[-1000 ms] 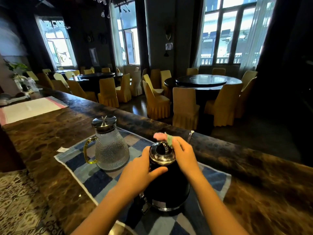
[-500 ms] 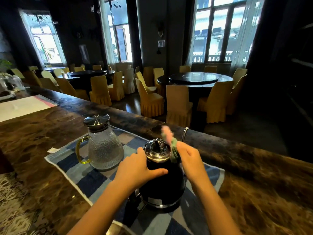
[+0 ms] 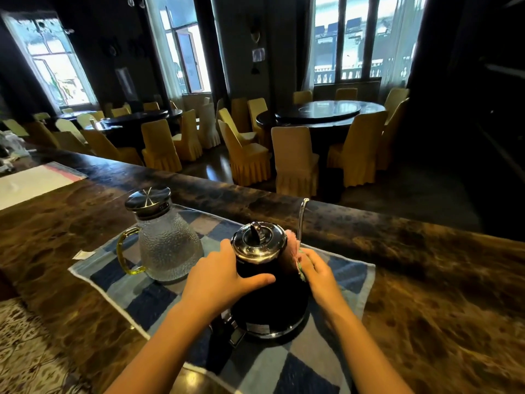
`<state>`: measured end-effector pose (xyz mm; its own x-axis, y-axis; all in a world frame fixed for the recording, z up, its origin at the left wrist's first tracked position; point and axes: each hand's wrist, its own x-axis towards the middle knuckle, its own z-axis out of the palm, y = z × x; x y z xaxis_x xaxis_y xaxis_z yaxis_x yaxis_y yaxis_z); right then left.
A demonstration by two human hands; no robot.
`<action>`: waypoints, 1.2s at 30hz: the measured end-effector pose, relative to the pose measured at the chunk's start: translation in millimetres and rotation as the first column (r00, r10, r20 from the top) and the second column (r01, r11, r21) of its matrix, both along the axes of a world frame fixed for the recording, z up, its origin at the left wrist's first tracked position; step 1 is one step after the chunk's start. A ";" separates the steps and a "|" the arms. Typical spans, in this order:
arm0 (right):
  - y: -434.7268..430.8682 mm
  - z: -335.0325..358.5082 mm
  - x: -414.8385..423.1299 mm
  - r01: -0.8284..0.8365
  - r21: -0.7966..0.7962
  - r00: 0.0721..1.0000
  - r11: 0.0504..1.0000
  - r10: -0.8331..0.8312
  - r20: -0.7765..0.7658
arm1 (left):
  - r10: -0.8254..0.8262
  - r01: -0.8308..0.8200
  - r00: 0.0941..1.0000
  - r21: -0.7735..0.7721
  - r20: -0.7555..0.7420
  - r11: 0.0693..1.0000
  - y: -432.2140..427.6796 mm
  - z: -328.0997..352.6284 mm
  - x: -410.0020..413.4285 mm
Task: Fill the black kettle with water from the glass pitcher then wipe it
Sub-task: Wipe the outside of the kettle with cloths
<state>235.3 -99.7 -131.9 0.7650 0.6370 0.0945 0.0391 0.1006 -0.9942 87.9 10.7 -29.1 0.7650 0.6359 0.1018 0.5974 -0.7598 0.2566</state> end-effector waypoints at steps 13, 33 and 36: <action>41.8 4.7 43.1 0.037 0.311 0.603 0.950 0.227 -0.765 | -0.008 0.008 1.000 -0.036 0.003 0.999 1.5 -1.1 -1.0; 25.2 -3.2 45.4 -0.107 -0.143 0.988 0.984 0.089 -0.124 | -0.009 0.008 1.000 -0.047 -0.011 0.999 1.2 1.1 0.3; 27.5 5.0 52.2 -0.182 -0.092 0.954 0.979 0.153 -0.256 | -0.005 0.003 1.000 -0.047 -0.028 0.999 0.8 1.1 0.4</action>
<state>287.4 -72.1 -126.9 0.6365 0.7537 -0.1637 -0.2159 -0.0296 -0.9760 88.3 11.5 -28.0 0.7697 0.6365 0.0499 0.6020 -0.7496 0.2751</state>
